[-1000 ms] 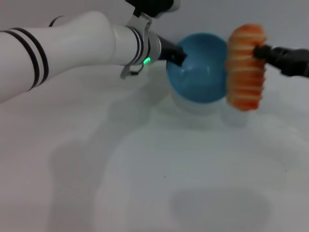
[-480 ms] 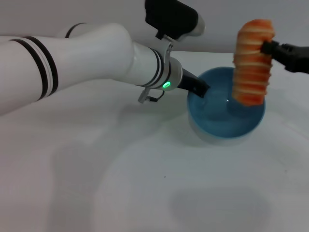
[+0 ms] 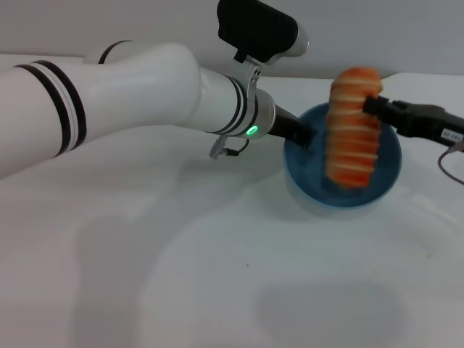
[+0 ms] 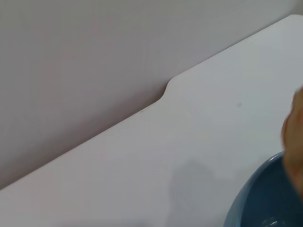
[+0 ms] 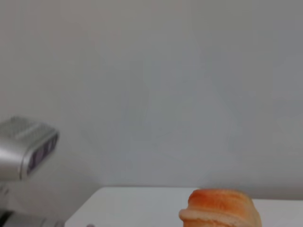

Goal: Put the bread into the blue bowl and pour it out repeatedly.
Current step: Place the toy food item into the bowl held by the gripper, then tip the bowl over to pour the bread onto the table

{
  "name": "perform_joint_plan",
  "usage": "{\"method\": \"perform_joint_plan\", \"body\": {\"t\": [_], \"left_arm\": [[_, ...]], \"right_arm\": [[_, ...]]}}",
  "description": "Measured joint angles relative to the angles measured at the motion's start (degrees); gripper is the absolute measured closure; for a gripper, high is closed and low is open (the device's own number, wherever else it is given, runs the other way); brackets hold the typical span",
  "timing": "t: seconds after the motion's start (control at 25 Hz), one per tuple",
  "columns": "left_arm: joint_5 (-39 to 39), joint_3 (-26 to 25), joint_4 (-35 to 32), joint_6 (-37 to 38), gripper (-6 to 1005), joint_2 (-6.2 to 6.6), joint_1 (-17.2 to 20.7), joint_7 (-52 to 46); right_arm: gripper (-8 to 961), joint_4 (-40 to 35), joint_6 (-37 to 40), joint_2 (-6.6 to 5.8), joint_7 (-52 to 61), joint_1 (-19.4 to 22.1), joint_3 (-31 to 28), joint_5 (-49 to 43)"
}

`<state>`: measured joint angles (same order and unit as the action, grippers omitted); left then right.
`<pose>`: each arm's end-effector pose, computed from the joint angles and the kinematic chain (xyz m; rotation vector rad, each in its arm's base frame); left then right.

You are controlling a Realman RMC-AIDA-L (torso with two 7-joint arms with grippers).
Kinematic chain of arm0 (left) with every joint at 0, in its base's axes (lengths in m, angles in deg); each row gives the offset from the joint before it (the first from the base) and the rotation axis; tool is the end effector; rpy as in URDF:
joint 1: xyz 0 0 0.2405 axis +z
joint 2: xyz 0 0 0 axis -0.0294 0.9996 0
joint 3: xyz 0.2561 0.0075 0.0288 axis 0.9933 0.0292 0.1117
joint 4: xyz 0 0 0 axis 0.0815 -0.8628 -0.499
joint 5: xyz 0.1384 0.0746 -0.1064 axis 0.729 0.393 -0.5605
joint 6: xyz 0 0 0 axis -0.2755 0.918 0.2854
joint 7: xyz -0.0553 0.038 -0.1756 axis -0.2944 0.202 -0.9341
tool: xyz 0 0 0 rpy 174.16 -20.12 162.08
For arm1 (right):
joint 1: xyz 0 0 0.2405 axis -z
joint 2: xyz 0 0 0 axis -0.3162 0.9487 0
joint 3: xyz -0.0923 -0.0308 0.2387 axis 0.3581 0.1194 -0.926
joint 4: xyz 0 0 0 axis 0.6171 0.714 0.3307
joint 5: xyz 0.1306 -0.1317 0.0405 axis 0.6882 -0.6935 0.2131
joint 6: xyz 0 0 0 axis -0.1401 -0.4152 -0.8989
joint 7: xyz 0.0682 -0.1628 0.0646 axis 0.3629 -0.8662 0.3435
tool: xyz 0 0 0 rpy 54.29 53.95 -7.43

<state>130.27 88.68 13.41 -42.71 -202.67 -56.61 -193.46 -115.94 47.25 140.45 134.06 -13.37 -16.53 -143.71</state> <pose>-0.1472 0.4209 -0.1678 -2.4698 -0.8341 -0.0050 0.2449 0.3822 -0.0377 -2.3008 1.1121 0.8790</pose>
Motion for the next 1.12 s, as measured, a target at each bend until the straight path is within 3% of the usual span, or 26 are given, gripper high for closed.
{"method": "perform_joint_plan", "body": {"t": [0.24, 0.44, 0.68, 0.84, 1.12], "left_arm": [[0.00, 0.10, -0.45, -0.29, 1001, 0.00, 0.08, 0.04], [0.00, 0.15, -0.48, -0.48, 1001, 0.00, 0.16, 0.04], [0.00, 0.17, -0.39, -1.50, 1000, 0.00, 0.16, 0.13], [0.29, -0.09, 1.34, -0.97, 1000, 0.33, -0.89, 0.09], [0.49, -0.17, 1.84, -1.72, 1001, 0.39, -1.66, 0.37]], "right_arm": [[854, 2.35, -0.90, 0.03, -2.19, -0.77, 0.28, 0.37], [642, 2.41, -0.88, 0.03, -2.18, -0.26, -0.11, 0.49], [470, 0.50, 1.36, 0.04, -1.55, 1.56, -0.87, 2.79], [471, -8.11, 6.83, -0.40, 2.51, 6.39, -2.14, 8.76], [473, -12.46, 4.26, -0.49, 4.06, 8.60, -8.97, 6.06]]}}
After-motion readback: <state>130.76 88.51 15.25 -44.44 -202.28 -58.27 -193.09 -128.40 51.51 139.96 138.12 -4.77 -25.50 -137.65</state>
